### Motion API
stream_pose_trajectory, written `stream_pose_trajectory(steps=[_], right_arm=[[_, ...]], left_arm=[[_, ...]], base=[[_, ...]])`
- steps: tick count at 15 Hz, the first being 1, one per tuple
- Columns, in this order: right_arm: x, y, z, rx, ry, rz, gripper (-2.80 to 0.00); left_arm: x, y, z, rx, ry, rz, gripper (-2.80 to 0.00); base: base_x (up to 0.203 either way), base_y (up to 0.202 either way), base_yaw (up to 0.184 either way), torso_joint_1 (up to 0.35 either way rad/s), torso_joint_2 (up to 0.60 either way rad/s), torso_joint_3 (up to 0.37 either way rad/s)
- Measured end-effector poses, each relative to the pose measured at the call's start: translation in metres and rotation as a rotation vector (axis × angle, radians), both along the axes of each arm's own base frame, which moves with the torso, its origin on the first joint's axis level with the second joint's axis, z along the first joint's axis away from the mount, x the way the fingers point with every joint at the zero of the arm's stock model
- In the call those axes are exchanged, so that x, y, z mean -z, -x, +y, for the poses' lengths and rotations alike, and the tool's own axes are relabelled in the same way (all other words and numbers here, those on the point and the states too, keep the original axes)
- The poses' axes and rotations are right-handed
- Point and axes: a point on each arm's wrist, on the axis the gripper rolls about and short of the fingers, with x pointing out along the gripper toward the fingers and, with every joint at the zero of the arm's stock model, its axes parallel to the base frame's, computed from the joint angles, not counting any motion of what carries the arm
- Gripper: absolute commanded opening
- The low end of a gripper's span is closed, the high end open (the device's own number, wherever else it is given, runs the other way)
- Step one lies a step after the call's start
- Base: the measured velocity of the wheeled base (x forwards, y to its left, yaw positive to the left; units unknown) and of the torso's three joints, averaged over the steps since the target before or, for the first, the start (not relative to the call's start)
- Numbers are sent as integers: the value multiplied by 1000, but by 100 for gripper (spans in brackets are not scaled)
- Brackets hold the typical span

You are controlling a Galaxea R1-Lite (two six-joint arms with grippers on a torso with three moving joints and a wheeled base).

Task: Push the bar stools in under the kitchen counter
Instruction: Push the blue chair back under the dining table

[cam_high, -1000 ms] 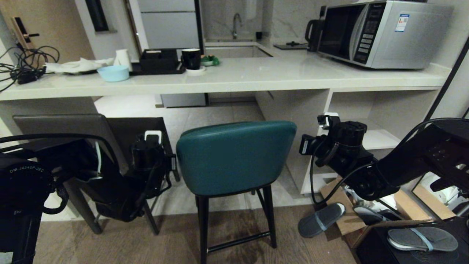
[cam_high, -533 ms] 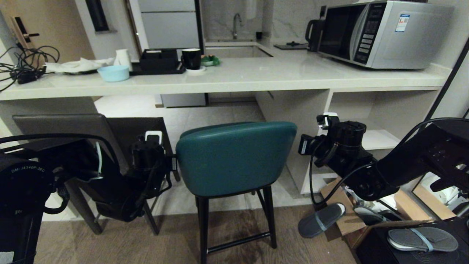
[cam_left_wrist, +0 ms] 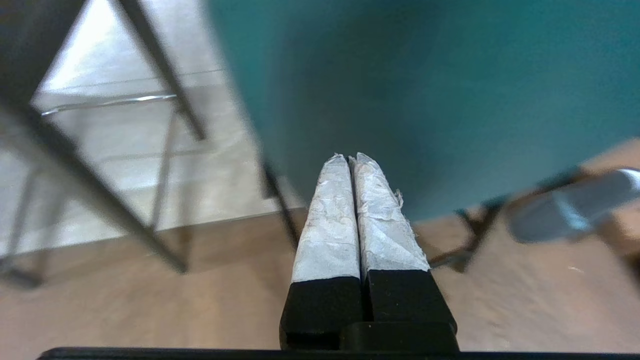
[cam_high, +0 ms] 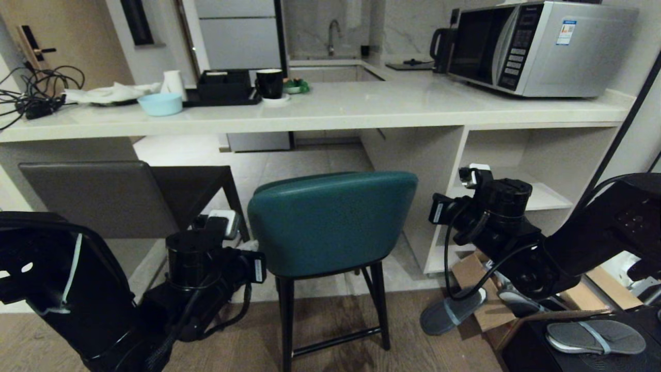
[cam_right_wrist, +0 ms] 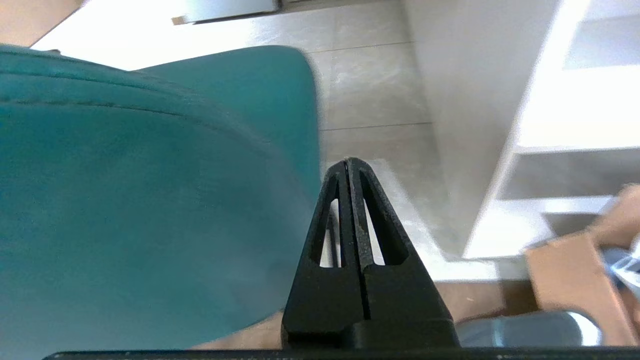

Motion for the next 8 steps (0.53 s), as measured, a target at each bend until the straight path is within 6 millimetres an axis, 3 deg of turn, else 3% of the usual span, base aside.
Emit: stream_pose_trajectory(steps=[4,8], right_arm=[[-1,8,-2,-2,4,10,-280],[-1,9,1,-13,4,10,-280]], left_arm=[[4,-5,-25,42,9,-10,-280],[16,-38,-7,-71,-1,-15,-280]], base=[[0,0,0,0,0,0],[0,0,0,0,0,0]])
